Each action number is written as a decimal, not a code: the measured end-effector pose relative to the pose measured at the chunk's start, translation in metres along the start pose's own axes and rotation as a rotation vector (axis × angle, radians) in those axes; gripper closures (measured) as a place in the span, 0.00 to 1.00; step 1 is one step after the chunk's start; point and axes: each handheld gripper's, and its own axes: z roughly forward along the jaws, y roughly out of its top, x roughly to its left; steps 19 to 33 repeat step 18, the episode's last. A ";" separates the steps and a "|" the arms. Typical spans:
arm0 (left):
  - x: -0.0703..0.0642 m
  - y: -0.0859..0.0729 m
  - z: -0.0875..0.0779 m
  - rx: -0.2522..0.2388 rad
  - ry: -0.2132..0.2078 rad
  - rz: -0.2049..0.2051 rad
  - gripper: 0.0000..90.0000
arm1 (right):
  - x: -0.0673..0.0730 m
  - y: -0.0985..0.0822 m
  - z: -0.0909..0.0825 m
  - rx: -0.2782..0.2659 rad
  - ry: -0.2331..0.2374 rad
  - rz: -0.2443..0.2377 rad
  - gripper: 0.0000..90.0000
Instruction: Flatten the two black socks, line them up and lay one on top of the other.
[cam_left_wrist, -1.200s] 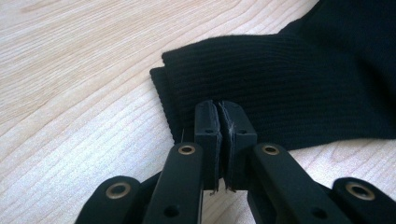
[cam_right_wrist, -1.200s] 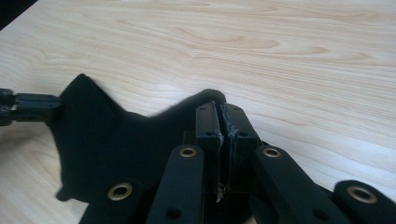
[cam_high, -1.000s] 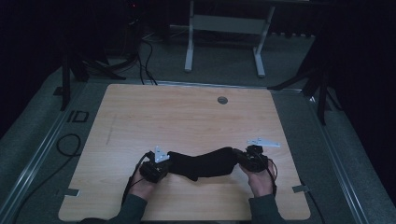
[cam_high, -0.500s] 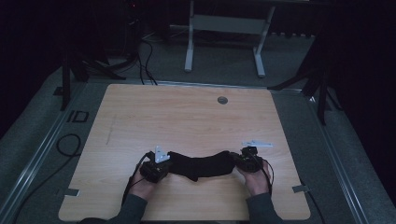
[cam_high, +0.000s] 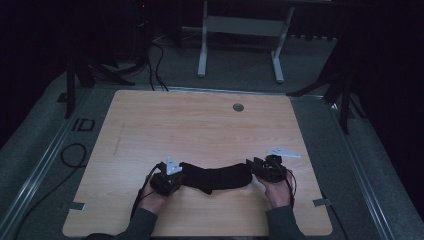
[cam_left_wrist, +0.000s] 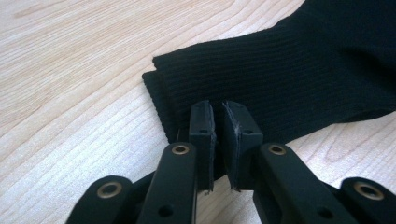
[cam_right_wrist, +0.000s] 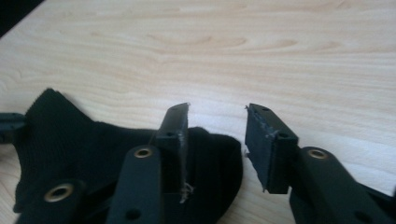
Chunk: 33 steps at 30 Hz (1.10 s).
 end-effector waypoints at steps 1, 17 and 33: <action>0.000 0.000 -0.001 -0.006 -0.006 0.000 0.87 | -0.001 0.000 -0.001 -0.004 0.000 0.003 0.63; 0.010 0.003 -0.017 -0.111 -0.017 -0.027 0.63 | -0.015 -0.001 -0.003 0.023 -0.021 0.014 0.57; 0.014 0.002 -0.017 -0.107 0.004 -0.036 0.63 | -0.015 -0.001 -0.003 0.023 -0.021 0.014 0.57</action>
